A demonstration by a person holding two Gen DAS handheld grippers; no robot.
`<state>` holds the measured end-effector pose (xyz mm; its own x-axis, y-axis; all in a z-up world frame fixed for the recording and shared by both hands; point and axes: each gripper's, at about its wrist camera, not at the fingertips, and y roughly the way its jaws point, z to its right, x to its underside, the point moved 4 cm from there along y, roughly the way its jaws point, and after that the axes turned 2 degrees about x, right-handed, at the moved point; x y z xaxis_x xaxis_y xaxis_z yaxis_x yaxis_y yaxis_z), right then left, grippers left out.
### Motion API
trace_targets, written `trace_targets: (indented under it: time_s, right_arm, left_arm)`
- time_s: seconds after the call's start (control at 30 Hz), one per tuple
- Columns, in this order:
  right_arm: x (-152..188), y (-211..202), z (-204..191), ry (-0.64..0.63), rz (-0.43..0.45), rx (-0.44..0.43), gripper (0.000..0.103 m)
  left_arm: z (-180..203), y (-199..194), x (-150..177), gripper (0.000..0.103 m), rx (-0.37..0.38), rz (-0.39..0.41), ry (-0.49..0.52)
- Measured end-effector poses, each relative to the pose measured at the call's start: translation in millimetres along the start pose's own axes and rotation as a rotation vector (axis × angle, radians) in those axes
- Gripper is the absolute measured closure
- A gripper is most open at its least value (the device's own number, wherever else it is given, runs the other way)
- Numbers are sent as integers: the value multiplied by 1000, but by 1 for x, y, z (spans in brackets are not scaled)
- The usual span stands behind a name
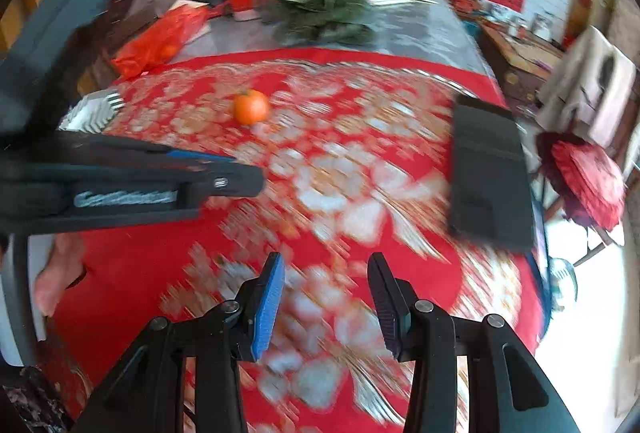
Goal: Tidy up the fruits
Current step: 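Grasp a brown longan with the left gripper while the right gripper grasps an orange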
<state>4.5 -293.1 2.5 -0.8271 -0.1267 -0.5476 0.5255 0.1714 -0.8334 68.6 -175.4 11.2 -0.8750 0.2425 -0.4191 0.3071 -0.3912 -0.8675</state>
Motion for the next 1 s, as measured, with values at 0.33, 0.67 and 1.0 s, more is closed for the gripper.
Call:
trace_targets:
  time_s: [0.33,0.67,1.0]
  right_arm:
    - [-83,56,-42,-114,27,-46,61]
    - [-112,98,-51,-146,-30,-68,69]
    - [-102,74,-74,-179,-18,-80,70]
  left_arm:
    - [-95,-49,17,80,-100,91,-157]
    - [-121,-55,22,80,-101,92,-199]
    - [-126,-66,37,80,-119,102,-204]
